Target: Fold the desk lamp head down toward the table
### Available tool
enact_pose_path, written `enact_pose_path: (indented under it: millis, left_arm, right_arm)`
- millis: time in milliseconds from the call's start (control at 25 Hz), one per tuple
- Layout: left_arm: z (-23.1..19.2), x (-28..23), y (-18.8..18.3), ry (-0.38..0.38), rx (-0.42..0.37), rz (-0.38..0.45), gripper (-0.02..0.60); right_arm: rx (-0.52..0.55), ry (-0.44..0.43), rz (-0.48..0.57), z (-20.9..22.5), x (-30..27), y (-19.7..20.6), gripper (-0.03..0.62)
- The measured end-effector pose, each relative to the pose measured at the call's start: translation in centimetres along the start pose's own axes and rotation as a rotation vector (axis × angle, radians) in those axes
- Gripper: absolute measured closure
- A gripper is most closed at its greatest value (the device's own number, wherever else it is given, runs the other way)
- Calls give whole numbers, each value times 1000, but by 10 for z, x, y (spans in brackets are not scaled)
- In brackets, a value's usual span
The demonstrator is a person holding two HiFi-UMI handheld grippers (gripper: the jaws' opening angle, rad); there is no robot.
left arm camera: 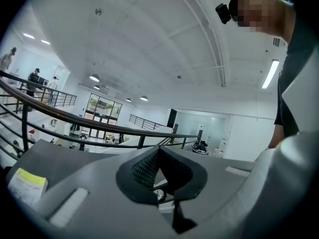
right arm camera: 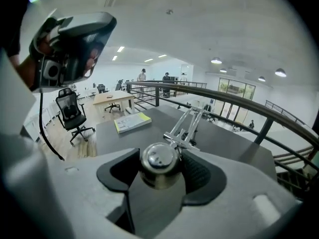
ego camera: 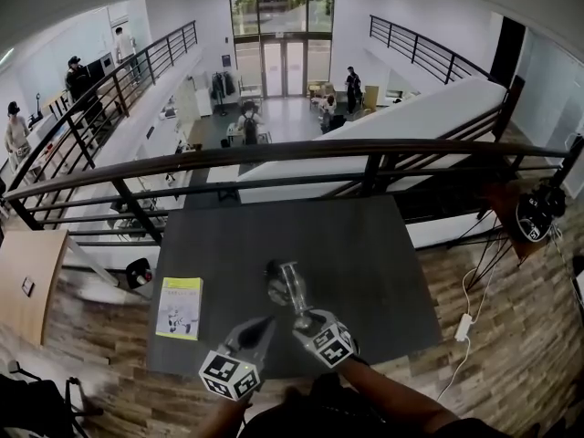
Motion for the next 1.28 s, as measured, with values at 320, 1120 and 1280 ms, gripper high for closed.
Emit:
enact_pose_path:
  millis: [320,1120,1280]
  left_arm:
    - [-4,-4,4,-14,-2,-27,580]
    - [-10,-15,13,-41,-15,-85,580]
    - [-10,-17,12,-48,-15,-88,580]
  right_arm:
    - [11,0,-77,4,-25,22,352]
    - [107,134,-120,19,-88,60,349]
    - [107,139,-117,21,-87,60,349]
Point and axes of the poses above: the fingertips, and each gripper's own axes: x backward along the fingers, z to its right, y out of its underside, the point moved 8 cm from there along x, backward along the fingers, and after that the axes turned 15 degrees about -y, right-handed, at the moved point
